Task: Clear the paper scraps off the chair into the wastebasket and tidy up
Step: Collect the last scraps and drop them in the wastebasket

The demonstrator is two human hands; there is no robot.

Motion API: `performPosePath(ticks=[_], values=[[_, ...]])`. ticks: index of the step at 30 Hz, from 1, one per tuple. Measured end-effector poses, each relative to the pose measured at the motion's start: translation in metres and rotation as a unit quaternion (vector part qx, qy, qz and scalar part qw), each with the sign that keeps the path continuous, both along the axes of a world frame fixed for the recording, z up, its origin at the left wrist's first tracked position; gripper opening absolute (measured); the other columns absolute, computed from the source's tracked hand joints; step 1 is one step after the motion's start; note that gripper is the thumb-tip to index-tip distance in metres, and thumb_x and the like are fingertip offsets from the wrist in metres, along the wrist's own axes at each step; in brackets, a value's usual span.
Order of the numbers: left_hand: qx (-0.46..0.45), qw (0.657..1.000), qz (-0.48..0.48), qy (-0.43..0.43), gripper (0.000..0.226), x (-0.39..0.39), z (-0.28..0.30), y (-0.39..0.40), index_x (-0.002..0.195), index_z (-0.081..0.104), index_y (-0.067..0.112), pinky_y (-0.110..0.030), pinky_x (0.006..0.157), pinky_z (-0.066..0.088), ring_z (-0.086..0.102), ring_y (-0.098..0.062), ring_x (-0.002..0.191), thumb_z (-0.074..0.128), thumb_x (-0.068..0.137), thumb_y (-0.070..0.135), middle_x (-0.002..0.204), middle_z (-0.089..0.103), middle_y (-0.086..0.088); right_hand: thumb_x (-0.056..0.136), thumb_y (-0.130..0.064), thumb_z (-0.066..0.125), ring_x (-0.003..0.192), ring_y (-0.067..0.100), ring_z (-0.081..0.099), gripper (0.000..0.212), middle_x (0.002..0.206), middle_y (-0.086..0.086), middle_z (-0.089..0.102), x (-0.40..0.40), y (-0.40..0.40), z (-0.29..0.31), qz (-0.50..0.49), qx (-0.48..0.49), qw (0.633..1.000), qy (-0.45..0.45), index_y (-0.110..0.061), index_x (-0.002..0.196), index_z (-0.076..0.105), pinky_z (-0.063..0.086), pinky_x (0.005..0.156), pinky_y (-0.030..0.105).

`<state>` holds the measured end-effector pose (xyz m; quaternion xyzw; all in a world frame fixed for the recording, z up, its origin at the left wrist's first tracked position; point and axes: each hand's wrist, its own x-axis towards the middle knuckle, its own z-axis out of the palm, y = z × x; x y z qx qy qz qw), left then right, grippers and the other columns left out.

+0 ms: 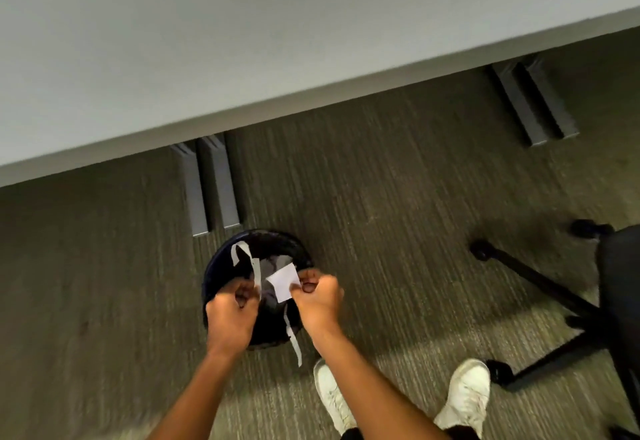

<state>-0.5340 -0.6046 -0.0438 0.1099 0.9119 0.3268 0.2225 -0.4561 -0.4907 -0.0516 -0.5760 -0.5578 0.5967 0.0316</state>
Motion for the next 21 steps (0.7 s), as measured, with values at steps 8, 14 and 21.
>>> performPosePath(ticks=[8,14,21], values=[[-0.009,1.000,-0.014,-0.018,0.018,-0.020,-0.018,-0.026,0.080,0.064,0.015,-0.015,0.063,0.042,0.063,-0.012,0.071,0.064,0.083,-0.002,0.075,0.068,0.001,0.081,-0.004,0.069,0.090,0.023,0.068,0.019,0.098,0.011,0.072,-0.035,-0.037,-0.013,0.059,0.018,0.998,0.002,-0.006,0.100,0.068,0.052,0.081,0.023],[-0.025,0.999,-0.017,-0.024,0.028,-0.026,-0.024,-0.031,0.114,0.054,0.022,-0.005,0.052,0.037,0.055,0.007,0.063,0.064,0.089,0.016,0.083,0.054,0.017,0.090,0.003,0.048,0.080,0.022,0.061,0.017,0.088,0.009,0.059,-0.034,-0.024,-0.025,0.045,0.051,0.998,0.010,-0.009,0.085,0.058,0.053,0.072,0.033],[0.005,0.998,-0.050,-0.036,0.039,-0.020,-0.012,-0.004,0.128,0.045,0.018,-0.030,0.088,0.045,0.055,-0.011,0.095,0.060,0.092,0.017,0.119,0.055,-0.002,0.082,0.014,0.053,0.077,0.020,0.058,0.025,0.081,0.006,0.062,0.000,0.023,-0.024,-0.045,0.018,0.999,-0.015,-0.009,0.080,0.063,0.045,0.072,0.027]])
